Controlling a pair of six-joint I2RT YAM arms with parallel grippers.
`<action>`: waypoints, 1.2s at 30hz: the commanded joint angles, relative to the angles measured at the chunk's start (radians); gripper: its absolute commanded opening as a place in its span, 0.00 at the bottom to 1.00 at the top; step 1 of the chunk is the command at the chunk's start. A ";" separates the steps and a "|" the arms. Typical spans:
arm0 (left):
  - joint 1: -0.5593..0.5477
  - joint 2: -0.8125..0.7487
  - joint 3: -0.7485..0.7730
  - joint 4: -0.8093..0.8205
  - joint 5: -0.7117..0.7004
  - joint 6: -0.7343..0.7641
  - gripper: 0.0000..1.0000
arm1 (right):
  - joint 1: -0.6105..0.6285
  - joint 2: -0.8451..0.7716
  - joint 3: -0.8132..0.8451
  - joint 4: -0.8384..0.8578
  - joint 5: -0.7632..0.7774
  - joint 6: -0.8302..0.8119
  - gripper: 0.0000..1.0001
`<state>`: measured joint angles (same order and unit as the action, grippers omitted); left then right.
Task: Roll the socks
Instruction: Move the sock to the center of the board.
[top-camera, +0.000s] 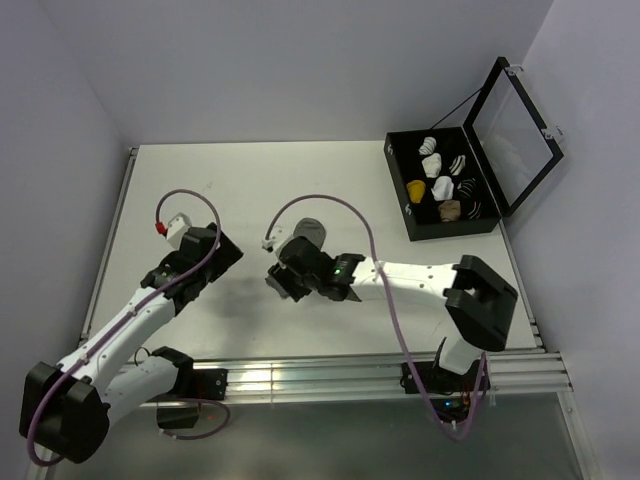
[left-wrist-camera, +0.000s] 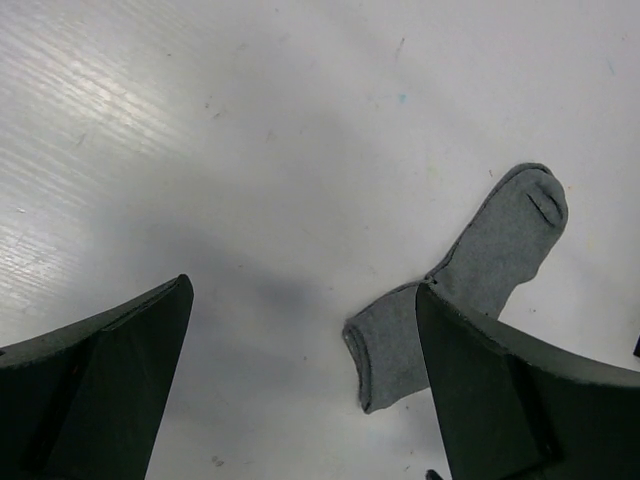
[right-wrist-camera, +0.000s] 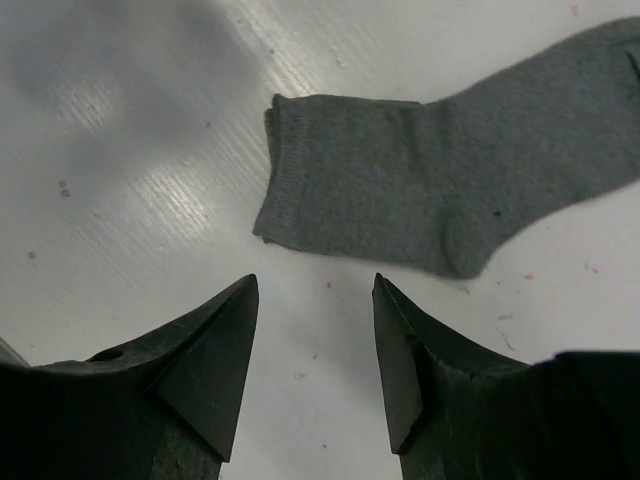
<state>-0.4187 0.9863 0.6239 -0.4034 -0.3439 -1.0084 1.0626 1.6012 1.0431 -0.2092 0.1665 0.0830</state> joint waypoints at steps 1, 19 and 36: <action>0.030 -0.034 -0.032 -0.005 0.019 -0.006 0.99 | 0.034 0.073 0.089 -0.015 0.051 -0.063 0.57; 0.049 -0.080 -0.130 0.072 0.089 -0.015 0.98 | 0.062 0.296 0.239 -0.073 0.002 -0.120 0.47; 0.049 -0.060 -0.139 0.101 0.109 -0.012 0.98 | 0.062 0.397 0.274 -0.125 -0.012 -0.124 0.43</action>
<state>-0.3676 0.9211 0.4770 -0.3717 -0.2646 -1.0122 1.1137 1.9575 1.2686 -0.2974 0.1661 -0.0181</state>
